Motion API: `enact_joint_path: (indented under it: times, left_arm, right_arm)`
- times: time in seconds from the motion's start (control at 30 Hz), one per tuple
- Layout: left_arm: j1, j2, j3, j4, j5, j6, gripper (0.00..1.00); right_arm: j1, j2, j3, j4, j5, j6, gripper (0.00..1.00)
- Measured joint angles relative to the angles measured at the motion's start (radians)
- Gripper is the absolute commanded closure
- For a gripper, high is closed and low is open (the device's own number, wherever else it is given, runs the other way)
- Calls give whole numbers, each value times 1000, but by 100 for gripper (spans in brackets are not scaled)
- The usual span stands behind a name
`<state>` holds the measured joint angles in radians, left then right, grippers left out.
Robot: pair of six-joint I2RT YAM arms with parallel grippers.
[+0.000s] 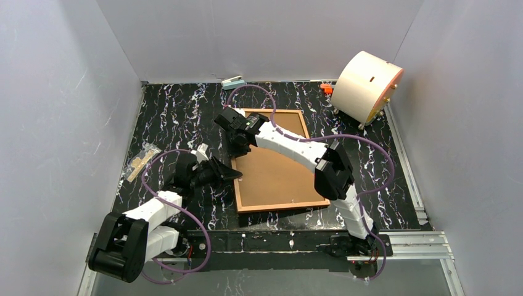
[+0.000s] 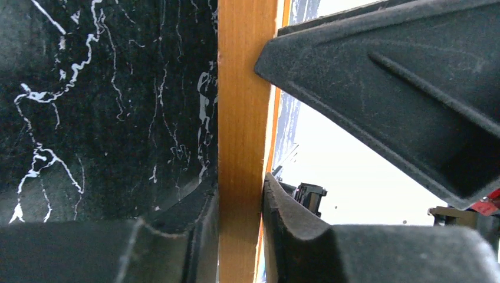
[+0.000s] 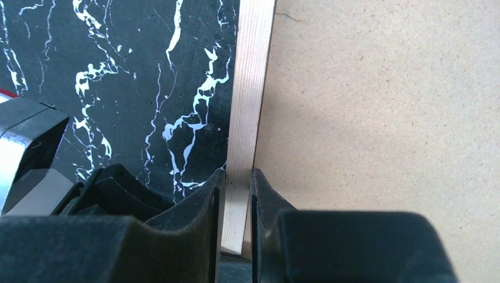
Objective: Put the photo into the frame
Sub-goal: Turn over the photo frame at the center of the board.
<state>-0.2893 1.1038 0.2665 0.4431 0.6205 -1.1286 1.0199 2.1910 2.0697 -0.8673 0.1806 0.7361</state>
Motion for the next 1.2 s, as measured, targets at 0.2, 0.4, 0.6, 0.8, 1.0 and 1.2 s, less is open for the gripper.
enact_joint_path:
  times: [0.2, 0.4, 0.6, 0.8, 1.0, 1.2]
  left_arm:
    - [0, -4, 2, 40, 11, -9, 100]
    - [-1, -13, 112, -177, -13, 87, 100]
    - [-1, -16, 372, -534, -98, 276, 100]
    - [-1, 22, 653, -859, -209, 457, 100]
    - [-1, 103, 907, -1073, -319, 639, 100]
    - [-3, 191, 1116, -1195, -403, 774, 100]
  right_arm:
    - [-3, -19, 0, 2, 8, 6, 54]
    - [-3, -87, -6, 36, 70, -12, 35]
    - [-7, -219, -8, 88, 151, -72, 30]
    - [-31, -294, -8, 90, 196, -90, 30]
    - [-93, -367, -115, 118, 170, -76, 35]
    - [-192, -430, -196, 154, 54, -27, 34]
